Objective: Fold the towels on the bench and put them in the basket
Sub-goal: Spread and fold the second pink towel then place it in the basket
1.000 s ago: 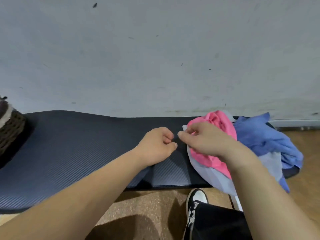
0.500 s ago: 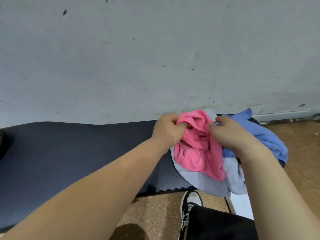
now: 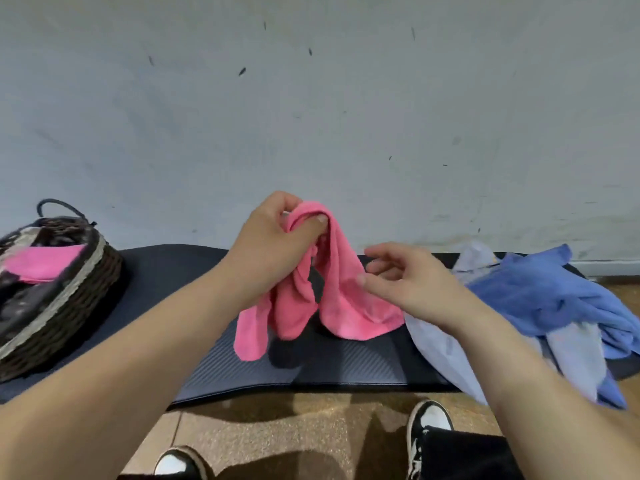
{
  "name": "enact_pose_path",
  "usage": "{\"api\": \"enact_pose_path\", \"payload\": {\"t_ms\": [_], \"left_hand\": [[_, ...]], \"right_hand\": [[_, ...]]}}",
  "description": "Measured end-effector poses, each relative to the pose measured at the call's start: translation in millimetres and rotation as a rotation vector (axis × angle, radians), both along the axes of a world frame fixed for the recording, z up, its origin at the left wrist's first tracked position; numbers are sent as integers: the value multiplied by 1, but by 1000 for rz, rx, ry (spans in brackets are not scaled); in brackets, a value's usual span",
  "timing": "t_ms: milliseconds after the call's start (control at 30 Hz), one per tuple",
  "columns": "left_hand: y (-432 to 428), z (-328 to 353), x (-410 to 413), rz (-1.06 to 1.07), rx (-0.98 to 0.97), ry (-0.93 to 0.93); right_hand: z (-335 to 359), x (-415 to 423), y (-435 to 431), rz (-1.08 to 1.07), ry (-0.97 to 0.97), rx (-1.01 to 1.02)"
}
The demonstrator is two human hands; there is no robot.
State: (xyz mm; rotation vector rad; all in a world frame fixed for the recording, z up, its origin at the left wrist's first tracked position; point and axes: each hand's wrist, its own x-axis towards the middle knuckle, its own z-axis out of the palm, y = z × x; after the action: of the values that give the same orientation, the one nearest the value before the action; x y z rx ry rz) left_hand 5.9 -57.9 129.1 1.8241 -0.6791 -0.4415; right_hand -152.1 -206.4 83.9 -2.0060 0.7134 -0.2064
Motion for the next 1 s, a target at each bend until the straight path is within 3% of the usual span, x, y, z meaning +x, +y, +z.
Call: {"api": "enact_pose_path", "payload": {"t_ms": [100,167,300,433,533,700,833,1000], "left_hand": [[45,-34,2,-74,225,-129],[68,-61,1,-144,317,-162],[90,-89,3,-230,328,-132],[98,-84,16,-350,305,-185],[107,-79,29,-313,259,-253],[117,-80,48,-88,476,-704],[121,-75,50,28,442,-721],[133,-72,65,66,525,-566]], "right_hand": [[-11,30,43,119,-14,-124],[-18,44,63,184,20,-80],[-36,60,81,252,53,-197],[-45,62,75,214,-37,-82],[-35,63,76,233,-159,-67],[-20,66,87,185,-195,149],[-19,69,91,129,-150,260],[-3,64,76,234,-108,504]]}}
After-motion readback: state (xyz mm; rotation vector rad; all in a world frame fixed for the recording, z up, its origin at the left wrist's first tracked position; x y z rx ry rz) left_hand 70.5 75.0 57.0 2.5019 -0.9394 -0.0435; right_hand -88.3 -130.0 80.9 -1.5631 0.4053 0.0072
